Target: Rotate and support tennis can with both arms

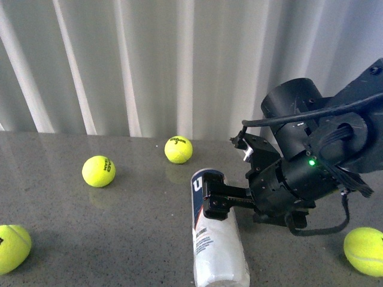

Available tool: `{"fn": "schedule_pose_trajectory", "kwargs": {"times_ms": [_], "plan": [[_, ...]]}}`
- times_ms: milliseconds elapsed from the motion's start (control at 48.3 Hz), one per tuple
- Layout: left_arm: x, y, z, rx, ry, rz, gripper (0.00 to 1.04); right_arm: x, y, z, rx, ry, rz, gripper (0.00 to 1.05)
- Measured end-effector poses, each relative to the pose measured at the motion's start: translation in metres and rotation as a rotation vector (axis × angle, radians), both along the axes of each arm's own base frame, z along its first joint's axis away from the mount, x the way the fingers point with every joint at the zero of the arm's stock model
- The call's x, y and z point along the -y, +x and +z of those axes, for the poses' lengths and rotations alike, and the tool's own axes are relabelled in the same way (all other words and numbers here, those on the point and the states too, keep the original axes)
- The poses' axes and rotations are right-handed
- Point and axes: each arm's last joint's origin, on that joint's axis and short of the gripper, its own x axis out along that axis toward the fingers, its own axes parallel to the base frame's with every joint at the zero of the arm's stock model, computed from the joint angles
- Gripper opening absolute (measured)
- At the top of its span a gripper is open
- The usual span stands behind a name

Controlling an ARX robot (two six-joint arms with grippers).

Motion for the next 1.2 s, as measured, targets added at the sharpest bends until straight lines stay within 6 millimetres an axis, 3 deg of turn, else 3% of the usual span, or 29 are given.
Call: {"fn": "schedule_pose_trajectory", "kwargs": {"times_ms": [269,435,704,1014,1118,1200], "plan": [[0.0,0.0,0.0,0.0,0.0,0.0,0.98,-0.013,0.006,-0.016,-0.031,-0.037,0.07,0.95],[0.0,0.0,0.0,0.0,0.0,0.0,0.98,-0.015,0.005,-0.016,-0.025,-0.049,0.108,0.71],[0.0,0.0,0.0,0.0,0.0,0.0,0.98,-0.002,-0.002,-0.001,0.099,-0.141,0.258,0.45],[0.0,0.0,0.0,0.0,0.0,0.0,0.98,0.004,-0.031,0.033,0.546,-0.49,0.963,0.28],[0.0,0.0,0.0,0.0,0.0,0.0,0.98,-0.001,-0.029,0.03,0.67,-0.679,1.27,0.23],[0.0,0.0,0.0,0.0,0.0,0.0,0.98,-0.003,-0.025,0.023,0.714,-0.753,1.412,0.2]]}}
